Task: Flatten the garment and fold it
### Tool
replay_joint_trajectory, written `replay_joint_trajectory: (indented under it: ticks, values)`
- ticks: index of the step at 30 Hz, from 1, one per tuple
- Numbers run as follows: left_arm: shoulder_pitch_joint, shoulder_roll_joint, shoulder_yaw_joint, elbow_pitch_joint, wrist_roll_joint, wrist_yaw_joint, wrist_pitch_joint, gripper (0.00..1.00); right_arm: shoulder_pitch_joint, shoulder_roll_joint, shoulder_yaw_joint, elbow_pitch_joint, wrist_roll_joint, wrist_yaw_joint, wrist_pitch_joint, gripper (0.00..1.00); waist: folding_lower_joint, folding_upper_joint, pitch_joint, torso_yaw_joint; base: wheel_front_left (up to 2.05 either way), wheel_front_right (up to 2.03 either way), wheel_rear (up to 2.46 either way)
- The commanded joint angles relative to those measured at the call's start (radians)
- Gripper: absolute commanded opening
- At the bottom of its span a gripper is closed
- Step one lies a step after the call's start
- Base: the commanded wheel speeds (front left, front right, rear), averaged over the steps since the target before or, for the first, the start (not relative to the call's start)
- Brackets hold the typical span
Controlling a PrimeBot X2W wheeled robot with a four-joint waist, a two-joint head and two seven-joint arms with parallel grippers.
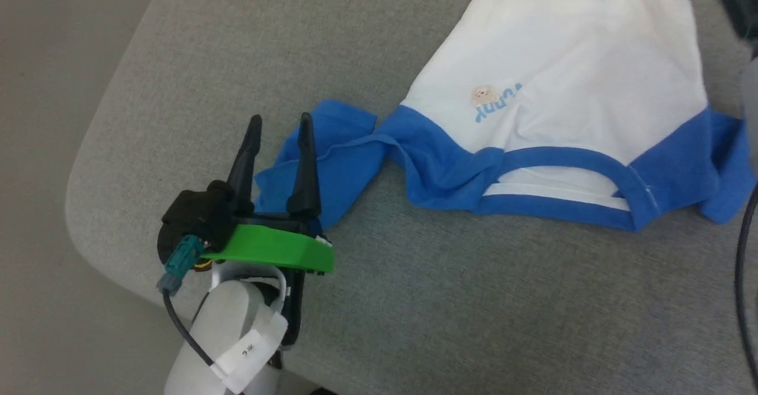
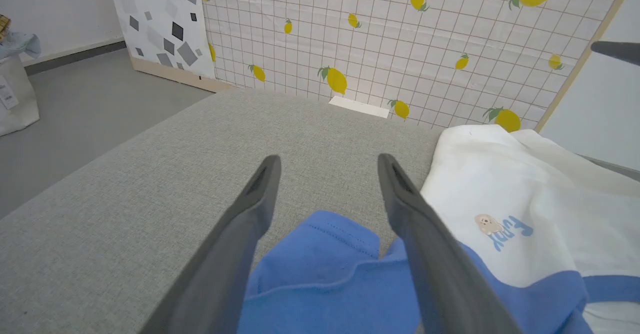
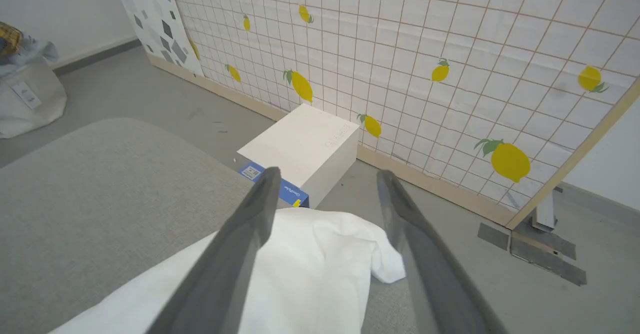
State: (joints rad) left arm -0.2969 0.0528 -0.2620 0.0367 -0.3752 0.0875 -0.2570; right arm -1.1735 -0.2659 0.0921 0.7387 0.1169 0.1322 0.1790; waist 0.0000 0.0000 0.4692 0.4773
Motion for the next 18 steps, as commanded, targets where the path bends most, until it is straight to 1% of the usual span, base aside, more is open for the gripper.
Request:
replay_joint_trajectory:
  ticks: [1, 2, 5, 7, 10, 14, 18]
  values:
    - [0.006, -0.001, 0.015, 0.007, 0.019, -0.008, -0.005, 1.0, 0.054, 0.004, -0.007, -0.023, 0.024, -0.002, -0.039, 1.0, 0.0, 0.0, -0.134, -0.132, 0.0, 0.0, 0.0]
    - [0.014, 0.001, 0.022, 0.013, 0.026, -0.012, -0.005, 1.0, 0.1, 0.013, -0.031, -0.044, 0.06, -0.002, -0.07, 1.0, 0.0, 0.0, -0.157, -0.151, 0.0, 0.0, 0.0]
    - [0.037, 0.008, 0.043, 0.022, 0.038, -0.018, -0.005, 1.0, 0.231, 0.025, -0.065, -0.112, 0.112, -0.002, -0.131, 1.0, 0.0, 0.0, -0.206, -0.205, 0.0, 0.0, 0.0]
    - [0.053, 0.011, 0.055, 0.026, 0.04, -0.02, -0.005, 1.0, 0.33, 0.025, -0.088, -0.162, 0.121, -0.002, -0.154, 1.0, 0.0, 0.0, -0.231, -0.235, 0.0, 0.0, 0.0]
    - [0.076, 0.013, 0.07, 0.031, 0.043, -0.02, -0.005, 1.0, 0.492, 0.045, -0.15, -0.238, 0.146, -0.002, -0.169, 1.0, 0.0, 0.0, -0.267, -0.27, 0.0, 0.0, 0.0]
    - [0.098, 0.014, 0.078, 0.035, 0.042, -0.024, -0.005, 1.0, 0.696, 0.082, -0.225, -0.351, 0.139, -0.002, -0.14, 1.0, 0.0, 0.0, -0.289, -0.294, 0.0, 0.0, 0.0]
    - [0.113, 0.015, 0.082, 0.043, 0.04, -0.029, -0.005, 1.0, 0.844, 0.11, -0.246, -0.459, 0.116, -0.002, -0.033, 1.0, 0.0, 0.0, -0.299, -0.304, 0.0, 0.0, 0.0]
